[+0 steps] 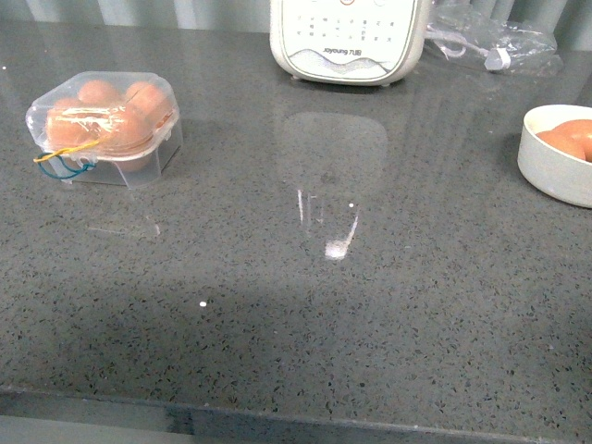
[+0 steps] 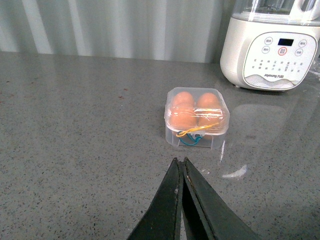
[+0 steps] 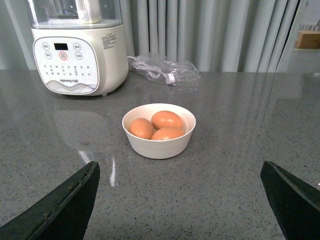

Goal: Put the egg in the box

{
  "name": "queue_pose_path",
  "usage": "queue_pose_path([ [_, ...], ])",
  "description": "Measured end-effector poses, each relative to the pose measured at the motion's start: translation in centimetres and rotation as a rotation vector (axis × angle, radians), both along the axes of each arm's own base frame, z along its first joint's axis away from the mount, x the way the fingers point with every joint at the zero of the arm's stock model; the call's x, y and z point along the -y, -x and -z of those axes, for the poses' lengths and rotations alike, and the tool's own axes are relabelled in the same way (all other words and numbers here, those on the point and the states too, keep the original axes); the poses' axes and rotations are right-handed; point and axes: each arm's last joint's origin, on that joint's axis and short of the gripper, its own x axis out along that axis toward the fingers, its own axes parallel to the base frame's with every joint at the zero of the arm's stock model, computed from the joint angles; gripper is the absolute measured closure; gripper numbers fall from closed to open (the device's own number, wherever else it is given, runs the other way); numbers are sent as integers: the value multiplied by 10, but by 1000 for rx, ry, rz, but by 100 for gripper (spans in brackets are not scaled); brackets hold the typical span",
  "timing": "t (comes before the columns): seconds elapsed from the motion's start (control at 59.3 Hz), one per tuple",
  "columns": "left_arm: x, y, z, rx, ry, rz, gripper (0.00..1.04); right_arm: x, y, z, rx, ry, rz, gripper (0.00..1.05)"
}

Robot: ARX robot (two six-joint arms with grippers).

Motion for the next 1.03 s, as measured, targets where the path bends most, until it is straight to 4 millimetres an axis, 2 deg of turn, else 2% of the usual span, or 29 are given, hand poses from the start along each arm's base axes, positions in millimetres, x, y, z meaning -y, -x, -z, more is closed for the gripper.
queue_pose_path([
  [0.051,0,0,0,0,1,0,95,0,0,0,0,0,0,7],
  [0.422,0,0,0,0,0,0,31,0,0,0,0,0,0,7],
  [0.59,0,0,0,0,0,0,5,0,0,0,0,0,0,7],
  [1.029,0,0,0,0,0,0,7,0,0,0,0,0,0,7],
])
